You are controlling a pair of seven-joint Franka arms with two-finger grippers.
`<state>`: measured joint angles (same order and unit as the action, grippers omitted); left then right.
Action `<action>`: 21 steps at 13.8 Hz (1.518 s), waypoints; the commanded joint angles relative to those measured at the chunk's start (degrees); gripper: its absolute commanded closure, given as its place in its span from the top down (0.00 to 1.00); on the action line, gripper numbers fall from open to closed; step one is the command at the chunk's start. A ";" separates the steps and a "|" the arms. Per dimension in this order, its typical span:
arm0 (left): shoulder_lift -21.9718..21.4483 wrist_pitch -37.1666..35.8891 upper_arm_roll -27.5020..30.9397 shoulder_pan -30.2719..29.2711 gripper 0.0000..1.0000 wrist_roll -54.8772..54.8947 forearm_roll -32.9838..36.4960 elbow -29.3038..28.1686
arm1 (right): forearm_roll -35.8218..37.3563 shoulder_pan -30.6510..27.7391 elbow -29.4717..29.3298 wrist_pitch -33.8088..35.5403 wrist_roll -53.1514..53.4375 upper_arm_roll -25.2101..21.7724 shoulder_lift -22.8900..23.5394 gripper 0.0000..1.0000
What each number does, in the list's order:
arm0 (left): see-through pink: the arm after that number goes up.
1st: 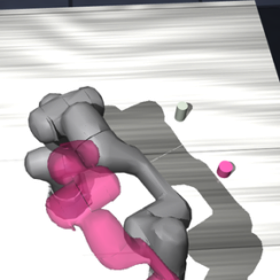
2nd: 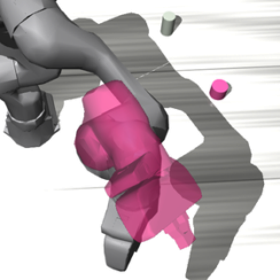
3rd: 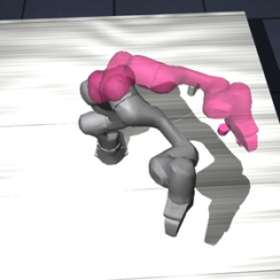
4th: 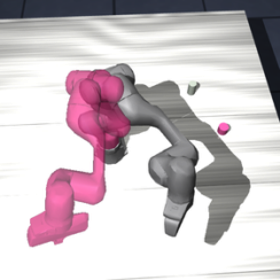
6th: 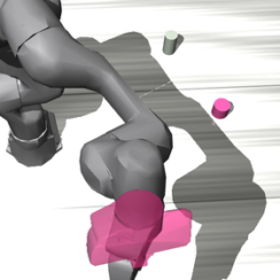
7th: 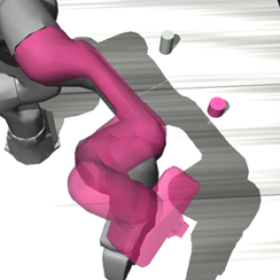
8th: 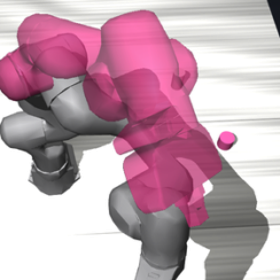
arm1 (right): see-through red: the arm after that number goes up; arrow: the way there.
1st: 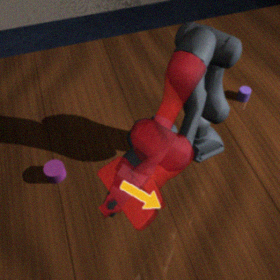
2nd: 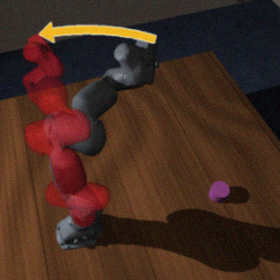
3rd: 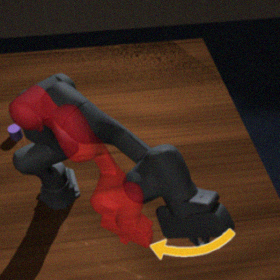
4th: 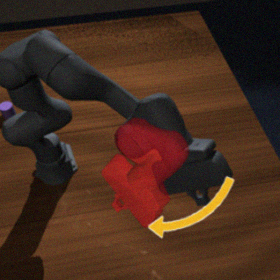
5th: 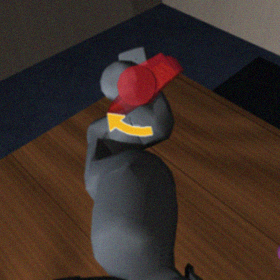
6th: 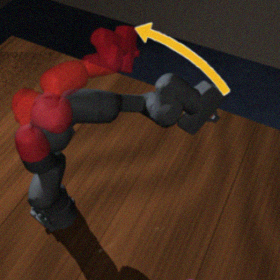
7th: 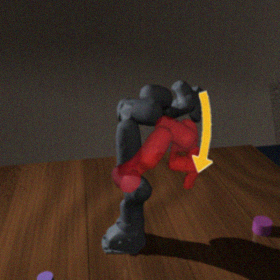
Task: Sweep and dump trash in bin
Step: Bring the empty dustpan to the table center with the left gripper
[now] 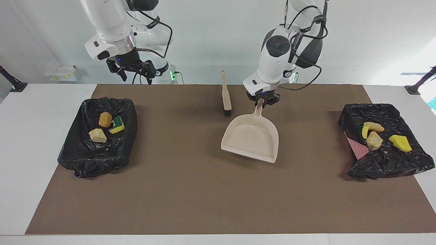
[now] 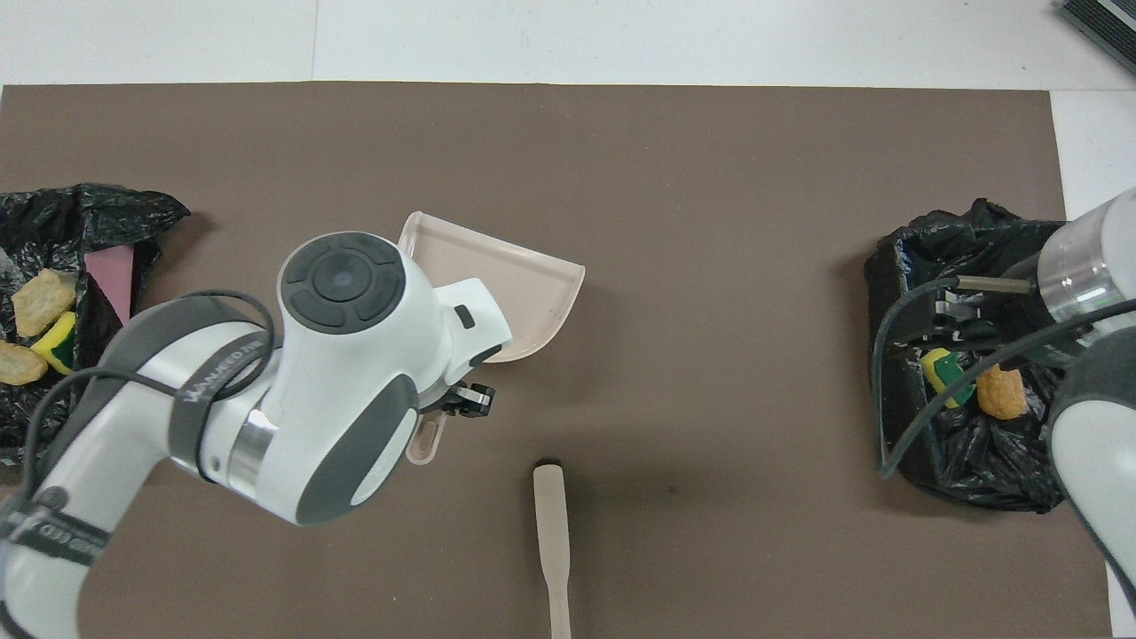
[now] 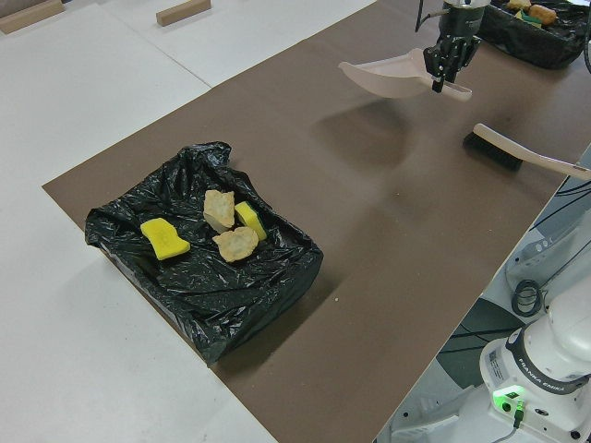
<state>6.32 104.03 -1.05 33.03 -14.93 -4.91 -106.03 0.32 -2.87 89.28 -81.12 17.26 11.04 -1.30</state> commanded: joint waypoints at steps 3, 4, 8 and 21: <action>6.95 9.33 1.14 4.40 0.00 -9.67 -8.17 1.71 | -1.38 -0.91 2.13 -1.67 -0.82 -0.05 -1.69 1.00; 8.00 10.66 1.13 4.67 0.00 -10.03 -11.32 1.71 | -1.38 -0.91 2.21 -1.59 -0.82 -0.05 -1.69 1.00; 9.15 14.79 1.13 5.55 0.00 -11.35 -14.86 0.75 | -1.29 -0.83 2.30 -2.02 -1.35 -0.05 -1.69 1.00; 6.69 11.72 2.54 -3.48 1.00 -10.38 -12.59 1.88 | -1.38 -2.06 3.27 -7.39 -6.97 -0.05 -1.69 1.00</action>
<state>13.91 117.24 1.71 33.39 -25.59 -18.51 -104.48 0.32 -4.11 90.47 -86.93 12.00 10.88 -1.39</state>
